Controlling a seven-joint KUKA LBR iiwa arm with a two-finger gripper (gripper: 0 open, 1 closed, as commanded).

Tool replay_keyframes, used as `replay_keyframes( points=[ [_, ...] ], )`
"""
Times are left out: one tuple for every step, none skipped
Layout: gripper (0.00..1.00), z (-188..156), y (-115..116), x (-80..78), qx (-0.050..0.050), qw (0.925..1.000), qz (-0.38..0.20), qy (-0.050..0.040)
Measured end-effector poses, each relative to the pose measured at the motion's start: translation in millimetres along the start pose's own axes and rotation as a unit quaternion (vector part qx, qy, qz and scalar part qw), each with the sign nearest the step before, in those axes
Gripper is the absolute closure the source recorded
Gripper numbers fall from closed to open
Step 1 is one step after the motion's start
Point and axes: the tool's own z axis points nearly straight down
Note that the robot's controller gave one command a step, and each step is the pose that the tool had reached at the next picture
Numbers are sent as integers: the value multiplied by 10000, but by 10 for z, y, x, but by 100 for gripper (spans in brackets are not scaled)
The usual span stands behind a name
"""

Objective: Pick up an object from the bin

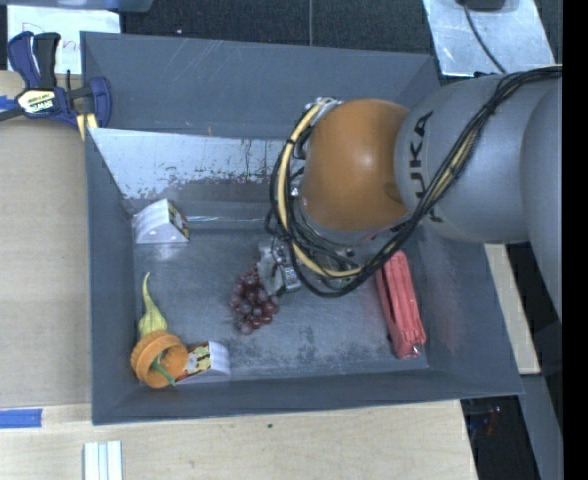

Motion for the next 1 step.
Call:
replay_keyframes(
  points=[
    [100, -26, 212, 130, -8, 10000, 97, -7]
  ],
)
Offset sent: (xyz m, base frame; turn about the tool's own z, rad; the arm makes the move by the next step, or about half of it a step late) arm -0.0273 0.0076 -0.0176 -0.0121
